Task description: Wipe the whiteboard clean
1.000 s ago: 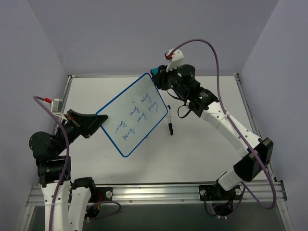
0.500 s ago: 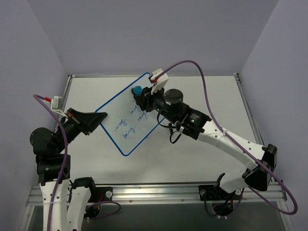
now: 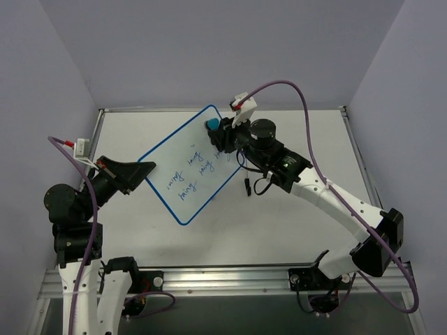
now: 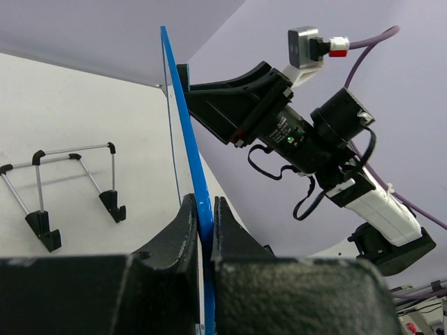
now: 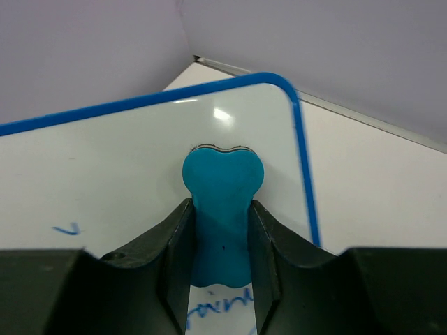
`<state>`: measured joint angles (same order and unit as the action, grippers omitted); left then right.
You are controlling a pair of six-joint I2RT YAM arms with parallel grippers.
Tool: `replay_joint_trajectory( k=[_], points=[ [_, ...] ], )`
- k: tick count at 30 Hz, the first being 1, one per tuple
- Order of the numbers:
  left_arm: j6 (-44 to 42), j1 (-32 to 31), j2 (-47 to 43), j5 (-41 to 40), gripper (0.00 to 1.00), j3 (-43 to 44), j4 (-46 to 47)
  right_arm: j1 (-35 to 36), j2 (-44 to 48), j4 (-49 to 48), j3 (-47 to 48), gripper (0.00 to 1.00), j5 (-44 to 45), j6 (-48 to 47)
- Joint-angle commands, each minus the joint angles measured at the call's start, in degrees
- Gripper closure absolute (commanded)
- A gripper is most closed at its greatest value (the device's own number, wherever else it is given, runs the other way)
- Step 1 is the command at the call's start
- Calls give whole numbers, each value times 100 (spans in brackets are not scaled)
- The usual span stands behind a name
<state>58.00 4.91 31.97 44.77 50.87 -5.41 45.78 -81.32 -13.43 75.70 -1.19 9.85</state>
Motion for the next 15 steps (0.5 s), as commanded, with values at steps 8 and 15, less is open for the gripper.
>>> replay_joint_trajectory(
  k=[8, 15],
  points=[
    [766, -201, -191, 796, 98, 450, 1754, 193, -59, 579, -143, 100, -461, -9],
    [809, -201, -59, 735, 98, 371, 1903, 1599, -200, 306, -73, 100, -163, 79]
  ],
)
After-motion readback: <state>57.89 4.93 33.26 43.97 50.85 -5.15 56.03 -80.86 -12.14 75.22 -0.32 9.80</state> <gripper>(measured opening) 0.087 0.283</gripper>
